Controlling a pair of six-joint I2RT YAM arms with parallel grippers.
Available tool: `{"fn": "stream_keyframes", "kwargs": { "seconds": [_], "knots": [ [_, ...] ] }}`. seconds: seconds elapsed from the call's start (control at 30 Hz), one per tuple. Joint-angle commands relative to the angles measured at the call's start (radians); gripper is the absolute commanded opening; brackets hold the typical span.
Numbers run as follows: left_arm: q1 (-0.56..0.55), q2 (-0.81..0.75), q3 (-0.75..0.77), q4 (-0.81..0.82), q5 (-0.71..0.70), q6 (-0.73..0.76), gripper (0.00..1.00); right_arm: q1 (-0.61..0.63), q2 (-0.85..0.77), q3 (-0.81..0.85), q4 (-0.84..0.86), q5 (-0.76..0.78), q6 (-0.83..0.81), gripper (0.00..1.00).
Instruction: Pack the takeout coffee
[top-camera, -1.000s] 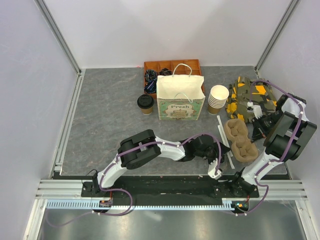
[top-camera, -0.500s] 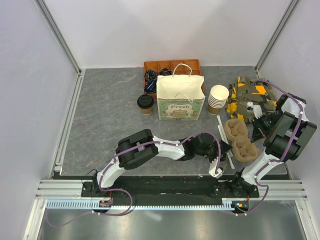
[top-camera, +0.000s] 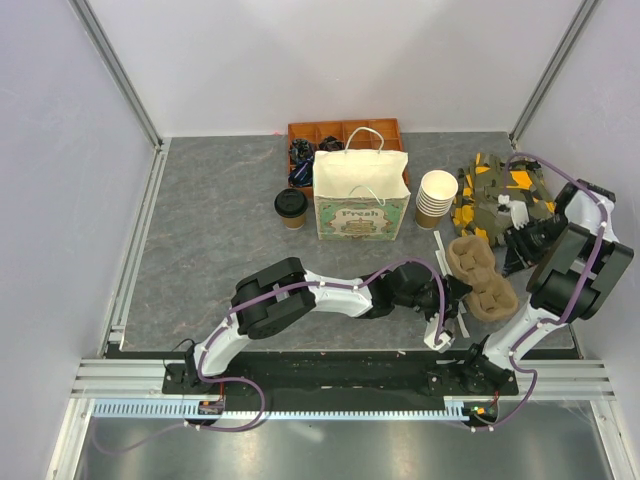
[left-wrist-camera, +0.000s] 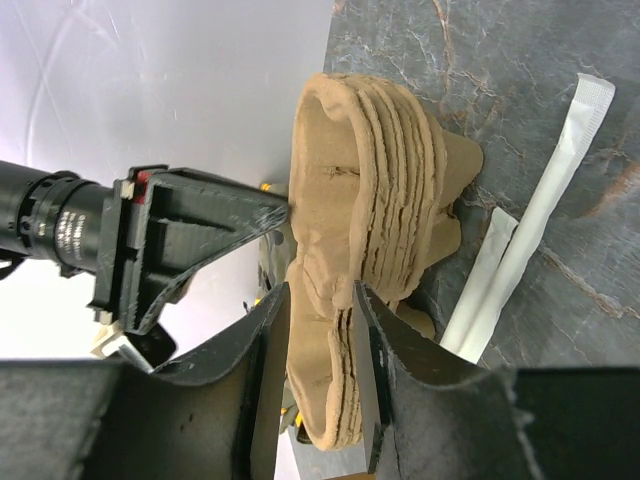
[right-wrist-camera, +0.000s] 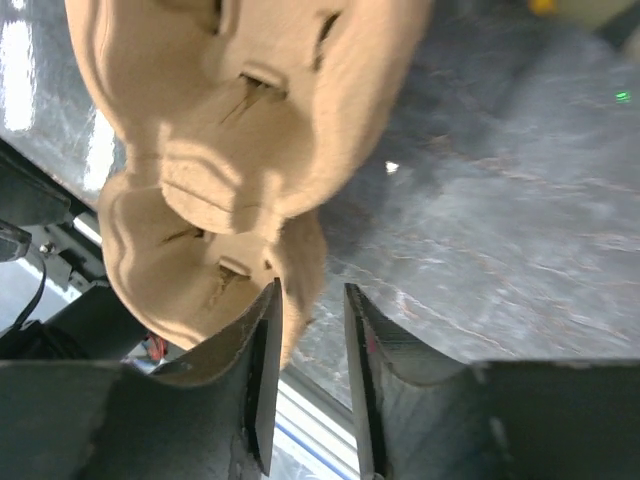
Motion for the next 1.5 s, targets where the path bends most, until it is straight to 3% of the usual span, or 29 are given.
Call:
{"fn": "stream_keyframes", "kwargs": {
  "seconds": [0.0,0.07,0.1,0.27,0.4,0.53,0.67,0.77,1.07,1.23,1.47],
  "knots": [
    [0.004,-0.043,-0.023,0.035,0.012,-0.034,0.39,0.002,-0.021,0.1,-0.093,-0.048,0.046,0.39],
    [0.004,-0.075,-0.06,0.037,0.012,-0.046,0.39,0.002,-0.036,0.127,-0.091,-0.051,0.066,0.41],
    [0.007,-0.092,-0.095,0.032,0.011,-0.054,0.39,0.002,-0.041,0.156,-0.091,-0.05,0.09,0.51],
    [0.017,-0.247,-0.217,-0.021,-0.008,-0.166,0.39,0.023,-0.119,0.18,-0.093,-0.033,0.112,0.53],
    [0.025,-0.442,-0.286,-0.184,-0.011,-0.424,0.39,0.129,-0.222,0.103,-0.09,-0.028,0.138,0.49],
    [0.043,-0.664,-0.34,-0.45,0.047,-0.688,0.4,0.255,-0.295,0.048,-0.059,-0.04,0.216,0.48],
    [0.048,-0.928,-0.449,-0.58,0.121,-0.868,0.45,0.385,-0.332,-0.041,0.007,0.004,0.285,0.48],
    [0.056,-1.026,-0.467,-0.668,0.118,-1.04,0.45,0.442,-0.355,-0.116,0.06,0.035,0.313,0.46],
    [0.188,-1.148,-0.515,-0.724,0.152,-1.305,0.48,0.505,-0.351,-0.23,0.195,0.142,0.313,0.41],
    [0.261,-1.154,-0.518,-0.727,0.196,-1.338,0.48,0.507,-0.315,-0.202,0.209,0.173,0.295,0.38],
    [0.261,-1.125,-0.496,-0.73,0.226,-1.333,0.49,0.507,-0.285,-0.17,0.217,0.208,0.278,0.36]
  ]
}}
